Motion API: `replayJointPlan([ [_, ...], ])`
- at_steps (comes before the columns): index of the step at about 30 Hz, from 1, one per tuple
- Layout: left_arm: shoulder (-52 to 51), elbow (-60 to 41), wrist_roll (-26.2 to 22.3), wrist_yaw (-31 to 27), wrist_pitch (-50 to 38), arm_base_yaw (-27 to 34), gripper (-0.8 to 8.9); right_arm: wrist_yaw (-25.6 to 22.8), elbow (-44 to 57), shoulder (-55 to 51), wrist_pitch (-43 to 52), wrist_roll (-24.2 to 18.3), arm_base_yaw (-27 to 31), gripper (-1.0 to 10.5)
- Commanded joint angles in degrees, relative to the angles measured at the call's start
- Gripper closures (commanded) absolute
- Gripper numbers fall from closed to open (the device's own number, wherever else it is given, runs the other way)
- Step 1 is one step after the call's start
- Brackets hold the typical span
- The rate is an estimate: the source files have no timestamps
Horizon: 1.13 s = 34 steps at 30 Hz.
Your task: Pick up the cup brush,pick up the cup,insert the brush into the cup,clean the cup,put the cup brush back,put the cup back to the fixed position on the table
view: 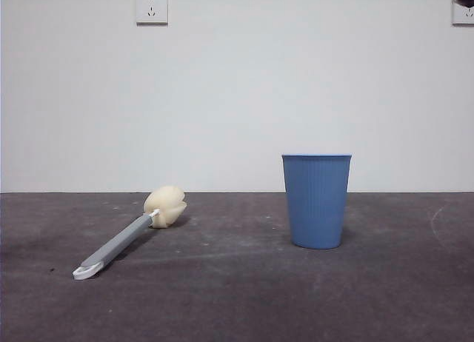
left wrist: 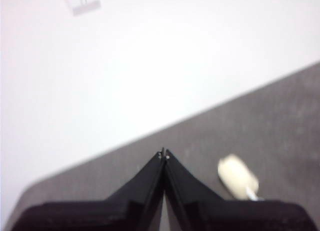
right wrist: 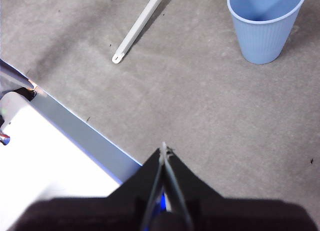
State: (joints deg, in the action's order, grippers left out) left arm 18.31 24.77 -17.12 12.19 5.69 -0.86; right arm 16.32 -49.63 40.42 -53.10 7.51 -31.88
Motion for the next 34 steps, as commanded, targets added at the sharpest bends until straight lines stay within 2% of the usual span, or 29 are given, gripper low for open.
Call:
replayJointPlan([
  [1, -2.40, -6.84, 0.04, -0.07, -0.63, 1.38, 8.17, -0.15, -0.07, -0.04, 0.20, -0.04, -0.09, 9.5],
  [13, -14.58, -24.52, 8.20, -0.17, -1.36, 2.47, 8.17, -0.15, -0.07, -0.04, 0.20, -0.04, -0.09, 9.5],
  [16, -17.22, -24.63, 9.49, -0.15, 4.46, 2.47, 8.17, -0.15, -0.07, -0.04, 0.20, -0.04, -0.09, 9.5],
  [19, -18.16, -24.63, 10.84, -0.07, 4.37, 2.45, 8.17, -0.15, -0.07, -0.04, 0.22, -0.04, -0.09, 9.5],
  [22, -18.16, -24.63, 14.25, 0.13, 3.78, 2.47, 8.17, -0.15, -0.07, -0.04, 0.20, -0.04, -0.09, 9.5],
  [34, -18.16, -24.63, 14.19, -0.09, 3.80, 2.45, 8.17, -0.15, -0.07, -0.04, 0.20, -0.04, -0.09, 9.5],
])
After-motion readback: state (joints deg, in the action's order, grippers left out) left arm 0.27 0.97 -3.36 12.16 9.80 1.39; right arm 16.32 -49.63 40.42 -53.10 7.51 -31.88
